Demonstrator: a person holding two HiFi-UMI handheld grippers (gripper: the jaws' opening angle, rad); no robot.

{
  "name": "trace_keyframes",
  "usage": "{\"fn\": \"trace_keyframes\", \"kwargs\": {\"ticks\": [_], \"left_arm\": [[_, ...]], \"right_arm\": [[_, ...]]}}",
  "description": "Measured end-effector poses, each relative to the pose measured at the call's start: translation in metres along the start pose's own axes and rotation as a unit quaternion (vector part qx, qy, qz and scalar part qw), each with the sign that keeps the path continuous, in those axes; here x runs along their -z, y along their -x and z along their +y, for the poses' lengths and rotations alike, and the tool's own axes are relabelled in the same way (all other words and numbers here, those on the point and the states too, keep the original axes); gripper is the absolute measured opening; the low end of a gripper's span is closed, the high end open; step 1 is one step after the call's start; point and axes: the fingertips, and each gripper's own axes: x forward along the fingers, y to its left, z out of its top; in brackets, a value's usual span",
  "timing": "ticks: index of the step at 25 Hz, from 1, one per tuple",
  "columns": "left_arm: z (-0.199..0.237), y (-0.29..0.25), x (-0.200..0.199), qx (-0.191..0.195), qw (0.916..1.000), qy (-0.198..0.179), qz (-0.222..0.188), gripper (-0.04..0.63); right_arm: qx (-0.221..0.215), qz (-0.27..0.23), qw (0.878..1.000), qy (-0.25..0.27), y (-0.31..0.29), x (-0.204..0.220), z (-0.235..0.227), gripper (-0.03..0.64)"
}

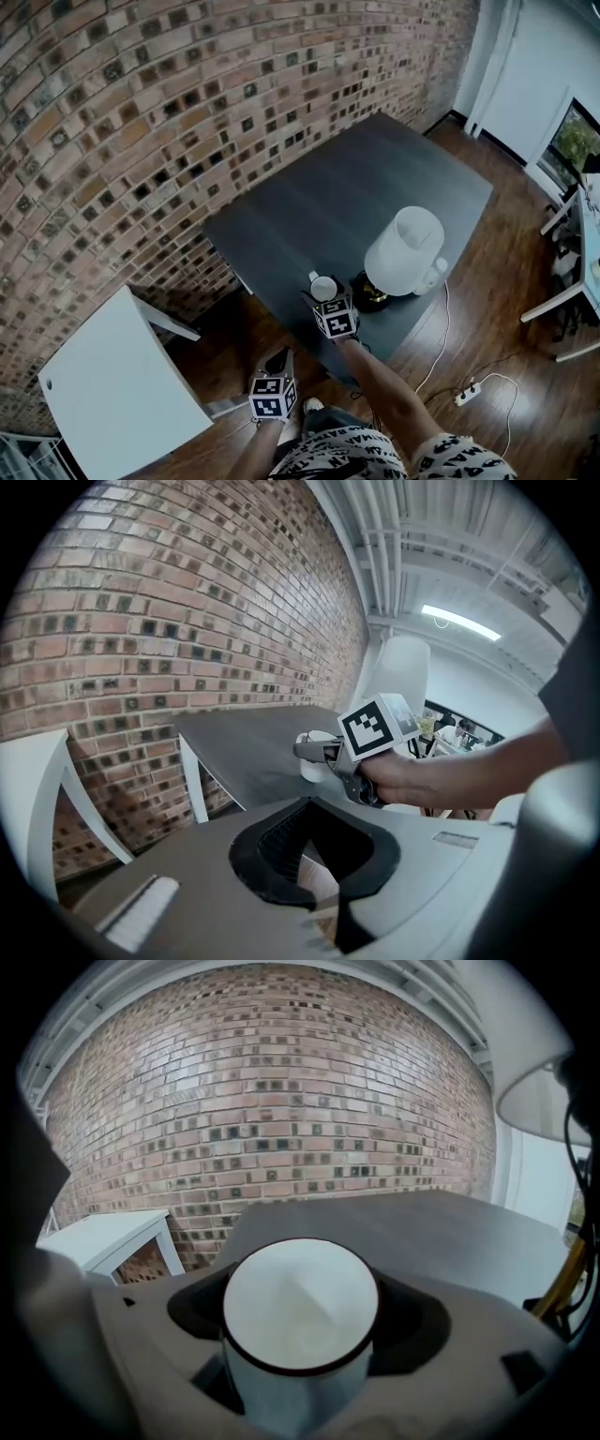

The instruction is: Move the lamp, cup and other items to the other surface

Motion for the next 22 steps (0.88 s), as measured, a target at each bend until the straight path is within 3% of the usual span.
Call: {"fn": "trace_keyframes", "kwargs": {"ticks": [22], "left_arm": [[0.013, 0.007, 0.002, -0.006, 0.9997, 0.025, 0.002, 0.003]], "right_arm": [[0.002, 0.015, 1.000, -0.013, -0.012, 0.015, 0.001, 0.422]]}}
